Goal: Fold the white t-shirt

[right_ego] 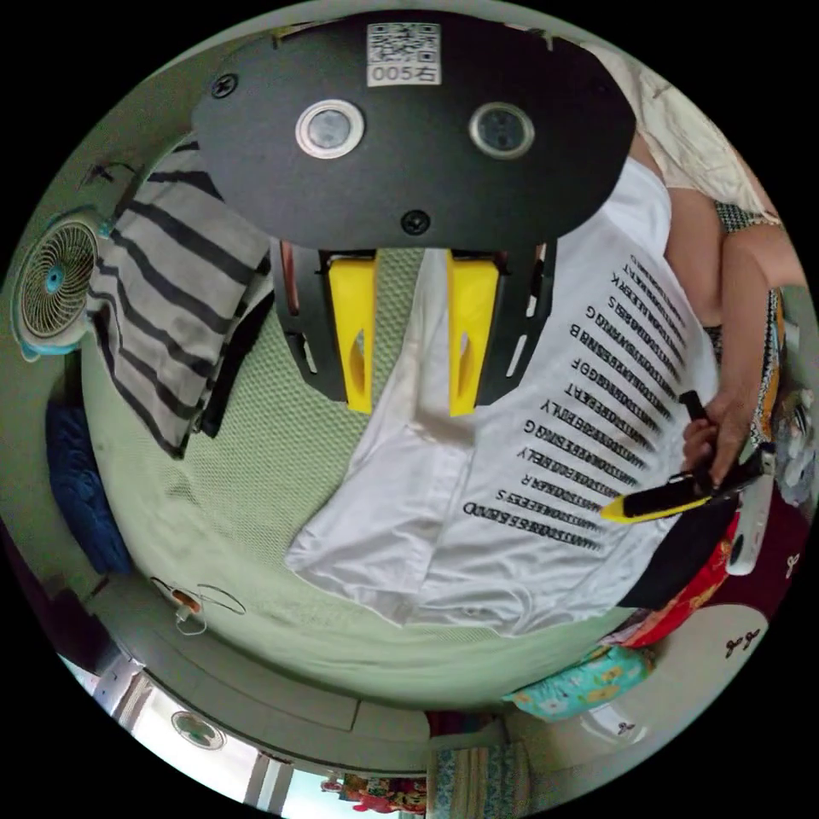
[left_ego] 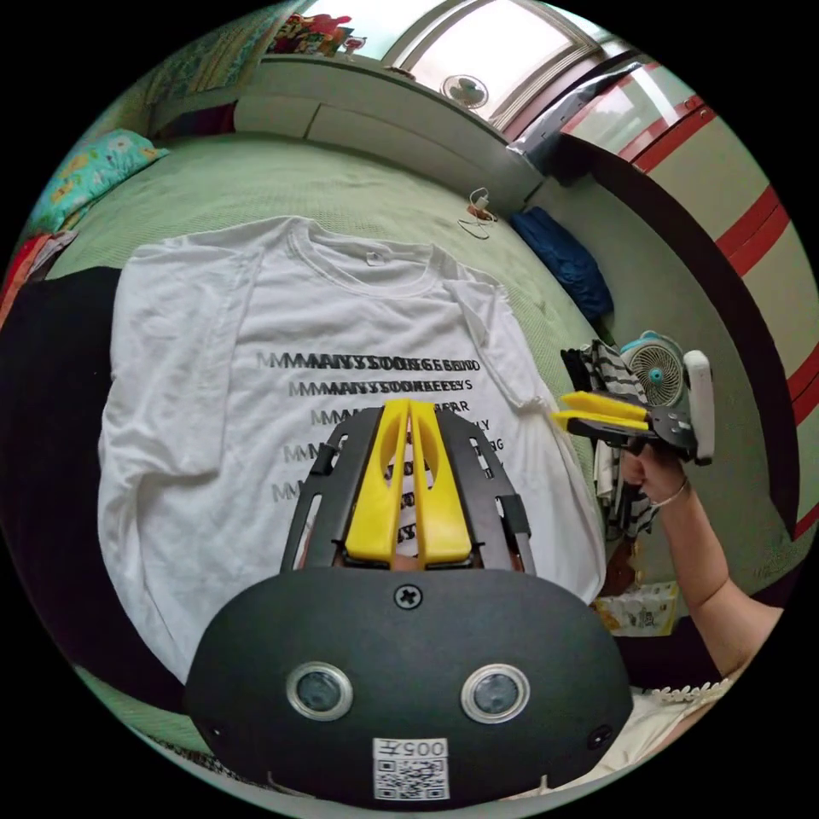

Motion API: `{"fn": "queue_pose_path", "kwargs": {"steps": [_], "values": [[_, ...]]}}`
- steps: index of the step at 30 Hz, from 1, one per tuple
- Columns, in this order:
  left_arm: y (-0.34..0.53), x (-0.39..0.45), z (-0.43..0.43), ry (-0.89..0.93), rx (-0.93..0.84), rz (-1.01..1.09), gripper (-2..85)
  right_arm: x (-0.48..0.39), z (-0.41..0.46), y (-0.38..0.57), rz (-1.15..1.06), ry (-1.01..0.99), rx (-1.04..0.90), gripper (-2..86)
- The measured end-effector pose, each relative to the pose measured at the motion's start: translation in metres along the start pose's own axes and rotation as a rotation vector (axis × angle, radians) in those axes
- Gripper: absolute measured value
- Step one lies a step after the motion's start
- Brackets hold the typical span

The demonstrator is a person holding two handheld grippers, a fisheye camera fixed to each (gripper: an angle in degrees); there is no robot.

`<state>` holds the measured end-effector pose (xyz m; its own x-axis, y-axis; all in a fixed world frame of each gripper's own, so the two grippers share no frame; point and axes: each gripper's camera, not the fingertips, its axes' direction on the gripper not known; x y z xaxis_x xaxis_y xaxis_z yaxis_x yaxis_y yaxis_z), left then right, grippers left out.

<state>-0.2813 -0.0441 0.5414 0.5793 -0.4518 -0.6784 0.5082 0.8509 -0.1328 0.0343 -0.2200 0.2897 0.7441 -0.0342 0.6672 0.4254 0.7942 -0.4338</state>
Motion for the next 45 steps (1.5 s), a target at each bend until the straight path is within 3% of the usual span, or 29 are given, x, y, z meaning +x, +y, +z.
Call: {"fn": "queue_pose_path", "kwargs": {"steps": [6, 14, 21, 28, 32, 36, 39, 45], "values": [[0.011, -0.023, -0.048, -0.006, 0.051, -0.049, -0.7, -0.014, 0.024, 0.011, 0.125, 0.133, -0.067, -0.8], [0.025, -0.060, -0.109, -0.056, 0.096, -0.126, -0.7, -0.026, 0.036, 0.027, 0.224, 0.061, -0.136, 1.8], [0.040, -0.086, -0.154, -0.150, 0.092, -0.185, -0.7, -0.105, 0.027, 0.019, 0.099, 0.141, 0.031, 1.2], [0.052, -0.101, -0.182, -0.217, 0.055, -0.241, -0.7, -0.138, 0.079, 0.020, 0.189, 0.129, -0.083, -0.9], [0.059, -0.104, -0.203, -0.184, 0.098, -0.255, -0.7, -0.199, 0.043, 0.016, 0.053, 0.142, 0.113, -1.0], [0.062, -0.099, -0.205, -0.143, 0.076, -0.243, -0.7, -0.286, 0.022, -0.027, -0.145, -0.095, 0.267, -1.0], [0.062, -0.090, -0.208, -0.167, 0.077, -0.228, -0.7, -0.350, 0.030, -0.070, -0.257, -0.195, 0.281, -0.9], [0.062, -0.085, -0.198, -0.307, -0.067, -0.235, -0.6, -0.428, 0.092, -0.134, -0.266, -0.129, 0.147, -0.9]]}}
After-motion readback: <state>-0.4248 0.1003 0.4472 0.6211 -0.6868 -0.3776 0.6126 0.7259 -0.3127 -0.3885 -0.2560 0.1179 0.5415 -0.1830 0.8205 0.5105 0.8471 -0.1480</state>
